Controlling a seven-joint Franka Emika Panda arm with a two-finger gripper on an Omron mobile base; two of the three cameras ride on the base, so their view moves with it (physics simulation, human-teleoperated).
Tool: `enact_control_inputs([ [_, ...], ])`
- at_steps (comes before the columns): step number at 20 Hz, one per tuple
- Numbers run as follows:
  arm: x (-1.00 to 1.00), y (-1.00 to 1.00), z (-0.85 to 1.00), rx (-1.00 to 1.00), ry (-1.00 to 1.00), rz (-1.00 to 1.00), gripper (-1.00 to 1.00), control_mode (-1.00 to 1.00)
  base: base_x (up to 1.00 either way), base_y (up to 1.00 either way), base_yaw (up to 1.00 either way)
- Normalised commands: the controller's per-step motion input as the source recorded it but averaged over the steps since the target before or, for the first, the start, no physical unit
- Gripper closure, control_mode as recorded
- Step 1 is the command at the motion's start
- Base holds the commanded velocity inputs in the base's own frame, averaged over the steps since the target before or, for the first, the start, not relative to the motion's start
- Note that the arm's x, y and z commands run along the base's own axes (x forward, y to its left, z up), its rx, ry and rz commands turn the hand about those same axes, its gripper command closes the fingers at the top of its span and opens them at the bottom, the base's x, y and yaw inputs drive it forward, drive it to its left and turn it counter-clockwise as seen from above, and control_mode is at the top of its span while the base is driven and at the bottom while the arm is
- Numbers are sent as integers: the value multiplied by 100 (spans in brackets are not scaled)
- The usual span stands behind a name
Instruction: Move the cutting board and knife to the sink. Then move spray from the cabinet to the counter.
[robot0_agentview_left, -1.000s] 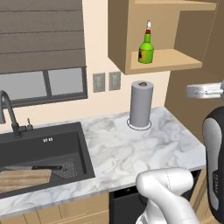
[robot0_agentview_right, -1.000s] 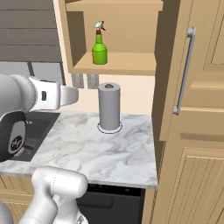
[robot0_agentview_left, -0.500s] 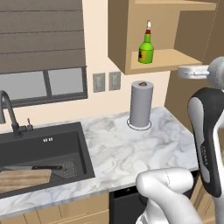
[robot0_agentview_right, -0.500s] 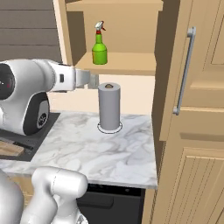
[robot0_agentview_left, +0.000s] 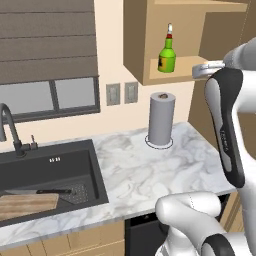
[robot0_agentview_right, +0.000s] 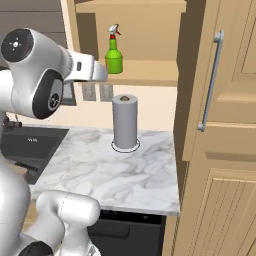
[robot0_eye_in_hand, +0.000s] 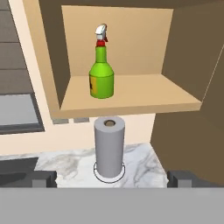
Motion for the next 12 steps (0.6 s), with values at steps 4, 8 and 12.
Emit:
enact_control_inputs([
  [4, 0, 0, -2, 0, -1, 0, -100, -100, 0, 0, 0],
  [8, 14, 1, -5, 0, -8, 0, -100, -100, 0, 0, 0],
  [12, 55, 0, 0, 0, -1, 1, -100, -100, 0, 0, 0],
])
